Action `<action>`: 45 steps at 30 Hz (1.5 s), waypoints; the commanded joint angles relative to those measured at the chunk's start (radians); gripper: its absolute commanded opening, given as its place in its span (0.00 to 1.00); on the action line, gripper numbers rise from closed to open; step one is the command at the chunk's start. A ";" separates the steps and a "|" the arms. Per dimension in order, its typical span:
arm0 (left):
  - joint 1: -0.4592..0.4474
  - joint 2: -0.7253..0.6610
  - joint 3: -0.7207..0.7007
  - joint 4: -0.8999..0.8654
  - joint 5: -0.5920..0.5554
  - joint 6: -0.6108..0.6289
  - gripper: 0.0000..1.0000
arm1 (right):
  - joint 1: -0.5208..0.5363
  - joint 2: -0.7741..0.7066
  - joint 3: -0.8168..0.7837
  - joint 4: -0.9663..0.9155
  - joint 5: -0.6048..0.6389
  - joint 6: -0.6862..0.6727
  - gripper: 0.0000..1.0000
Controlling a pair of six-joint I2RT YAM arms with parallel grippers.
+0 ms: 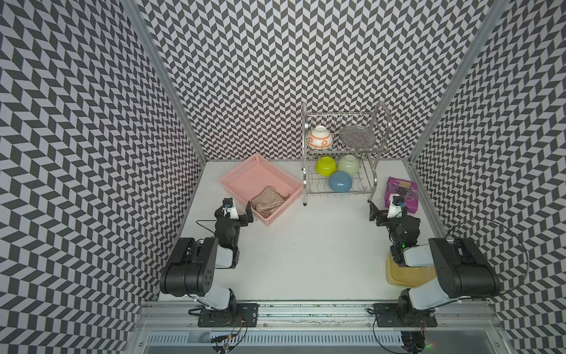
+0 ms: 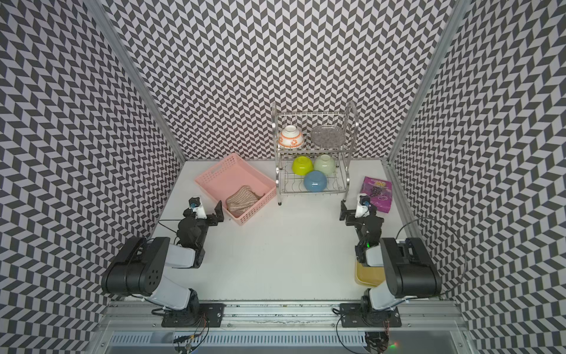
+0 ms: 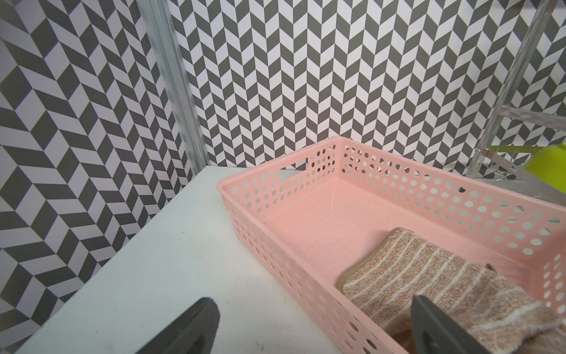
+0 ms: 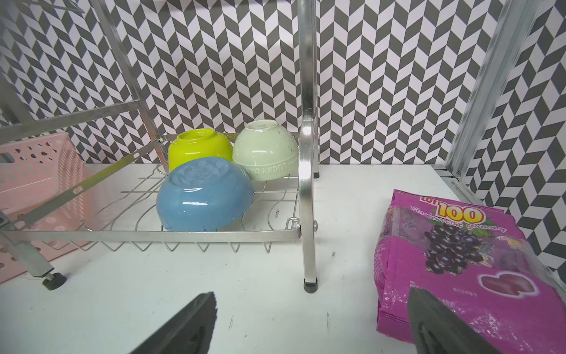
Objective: Fold the square dishcloth
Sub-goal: Pick up the cleaning item from the bin.
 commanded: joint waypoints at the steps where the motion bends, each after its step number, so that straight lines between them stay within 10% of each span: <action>1: 0.004 -0.008 0.010 0.015 0.013 0.011 1.00 | 0.003 -0.006 0.012 0.047 0.000 -0.006 1.00; 35: 0.004 -0.014 0.014 0.012 0.012 0.010 1.00 | 0.003 -0.164 0.022 -0.105 0.119 0.037 1.00; 45: 0.002 -0.185 0.239 -0.518 -0.051 -0.136 1.00 | 0.003 -0.243 0.099 -0.313 0.280 0.151 1.00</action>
